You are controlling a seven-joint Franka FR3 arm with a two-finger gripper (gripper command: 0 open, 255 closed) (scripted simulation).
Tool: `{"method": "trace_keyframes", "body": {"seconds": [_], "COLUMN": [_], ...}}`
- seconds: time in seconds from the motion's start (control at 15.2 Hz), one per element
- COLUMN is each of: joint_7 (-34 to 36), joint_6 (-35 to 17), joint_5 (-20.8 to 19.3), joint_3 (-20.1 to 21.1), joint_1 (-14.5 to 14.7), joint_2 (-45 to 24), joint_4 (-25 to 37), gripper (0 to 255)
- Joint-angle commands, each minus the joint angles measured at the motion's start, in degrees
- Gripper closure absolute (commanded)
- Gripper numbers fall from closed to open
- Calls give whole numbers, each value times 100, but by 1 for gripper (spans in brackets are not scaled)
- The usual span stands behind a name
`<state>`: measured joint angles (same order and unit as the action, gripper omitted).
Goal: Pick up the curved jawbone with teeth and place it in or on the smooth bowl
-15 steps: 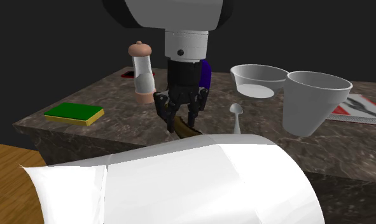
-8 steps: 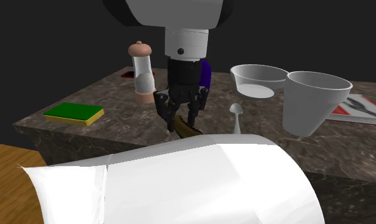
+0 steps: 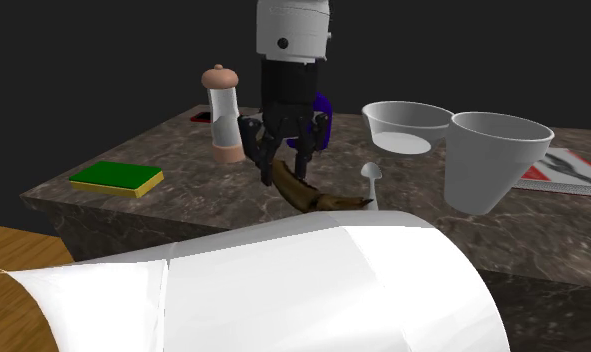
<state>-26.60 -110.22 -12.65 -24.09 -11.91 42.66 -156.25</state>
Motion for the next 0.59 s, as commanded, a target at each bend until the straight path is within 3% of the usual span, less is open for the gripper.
{"method": "trace_keyframes", "body": {"seconds": [0.0, 0.53], "joint_7": [9, 38], "joint_6": [182, 854], "joint_5": [30, 154], "joint_3": [46, 210], "joint_1": [4, 43], "joint_2": [66, 220], "joint_4": [114, 635], "gripper": [255, 255]}}
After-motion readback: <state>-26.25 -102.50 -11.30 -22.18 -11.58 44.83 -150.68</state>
